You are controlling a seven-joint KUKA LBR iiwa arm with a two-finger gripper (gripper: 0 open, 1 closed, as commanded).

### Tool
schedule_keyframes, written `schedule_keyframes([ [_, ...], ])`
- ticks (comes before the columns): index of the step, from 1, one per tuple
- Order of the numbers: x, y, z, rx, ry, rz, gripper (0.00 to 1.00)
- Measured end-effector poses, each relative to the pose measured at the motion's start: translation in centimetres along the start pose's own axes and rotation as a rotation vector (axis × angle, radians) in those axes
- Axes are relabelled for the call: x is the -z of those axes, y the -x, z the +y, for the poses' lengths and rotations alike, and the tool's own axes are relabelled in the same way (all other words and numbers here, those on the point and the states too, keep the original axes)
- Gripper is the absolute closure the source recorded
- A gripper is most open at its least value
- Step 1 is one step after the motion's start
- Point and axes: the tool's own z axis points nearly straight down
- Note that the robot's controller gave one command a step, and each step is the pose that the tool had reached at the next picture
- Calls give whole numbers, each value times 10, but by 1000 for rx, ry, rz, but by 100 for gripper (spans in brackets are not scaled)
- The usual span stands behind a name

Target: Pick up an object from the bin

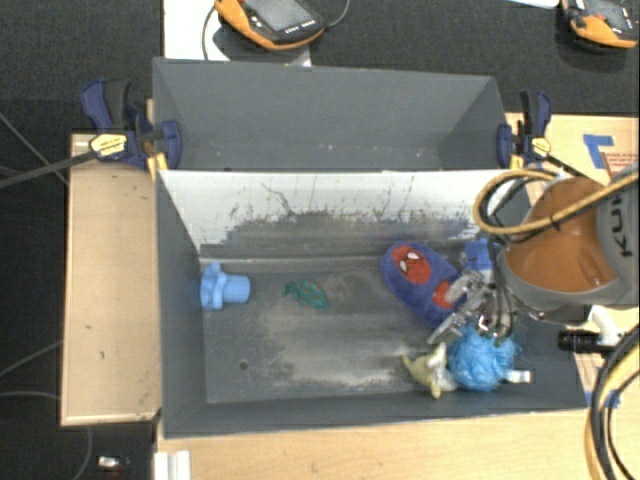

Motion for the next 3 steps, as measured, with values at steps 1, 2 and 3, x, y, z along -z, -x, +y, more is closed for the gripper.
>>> schedule_keyframes([
  [1,-2,10,7,10,-2,13,0],
  [2,10,13,7,-19,2,6,0],
  [3,14,30,7,-20,0,19,0],
])
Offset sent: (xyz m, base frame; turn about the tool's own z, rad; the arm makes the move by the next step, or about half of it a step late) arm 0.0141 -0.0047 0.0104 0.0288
